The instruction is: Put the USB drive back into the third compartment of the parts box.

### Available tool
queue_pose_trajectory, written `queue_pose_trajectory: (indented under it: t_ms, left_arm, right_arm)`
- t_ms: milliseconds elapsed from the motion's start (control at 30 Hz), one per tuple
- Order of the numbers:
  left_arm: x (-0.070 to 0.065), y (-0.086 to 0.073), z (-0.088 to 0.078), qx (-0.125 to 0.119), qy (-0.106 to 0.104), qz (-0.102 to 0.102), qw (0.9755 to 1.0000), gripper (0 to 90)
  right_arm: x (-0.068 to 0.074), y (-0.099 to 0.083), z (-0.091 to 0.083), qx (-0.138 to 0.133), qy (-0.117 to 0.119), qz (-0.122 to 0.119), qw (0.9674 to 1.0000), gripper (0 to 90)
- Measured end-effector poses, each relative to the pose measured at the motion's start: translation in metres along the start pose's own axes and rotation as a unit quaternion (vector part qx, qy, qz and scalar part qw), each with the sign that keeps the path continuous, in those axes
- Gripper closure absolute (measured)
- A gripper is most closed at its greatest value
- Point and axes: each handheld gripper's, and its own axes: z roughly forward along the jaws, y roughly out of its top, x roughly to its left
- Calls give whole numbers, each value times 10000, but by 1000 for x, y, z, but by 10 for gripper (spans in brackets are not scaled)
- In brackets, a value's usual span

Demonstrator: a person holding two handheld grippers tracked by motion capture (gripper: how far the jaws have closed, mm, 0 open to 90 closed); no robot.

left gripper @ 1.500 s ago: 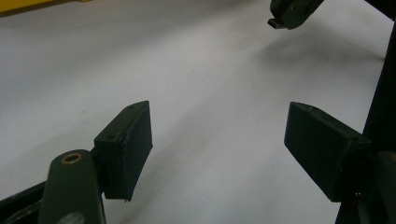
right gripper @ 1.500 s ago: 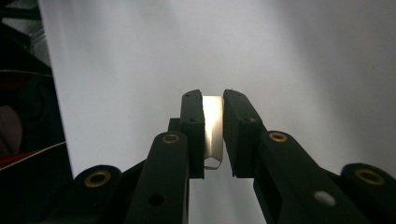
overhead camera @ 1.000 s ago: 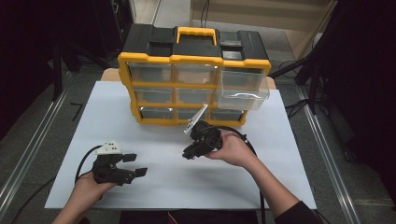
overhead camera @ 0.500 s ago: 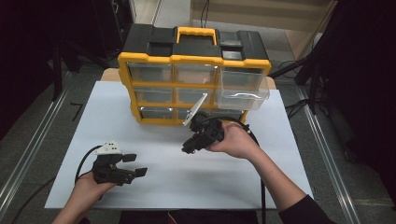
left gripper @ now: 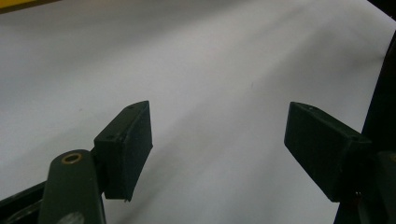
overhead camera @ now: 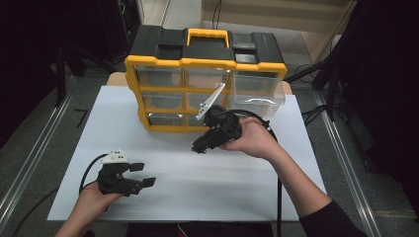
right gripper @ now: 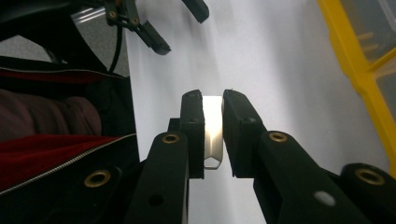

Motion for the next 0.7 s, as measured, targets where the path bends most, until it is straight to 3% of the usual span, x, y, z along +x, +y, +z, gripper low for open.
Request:
queue_pose_trajectory:
  t_ms: [300,700]
  left_arm:
    - [0,0,0,-9,-7,-10,10000,249]
    - [0,0,1,46,-12,3,10000,249]
  right_arm:
    - [2,10,-24,-175,-35,-169,9997,766]
    - [7,23,-50,-185,-52,-160,9997,766]
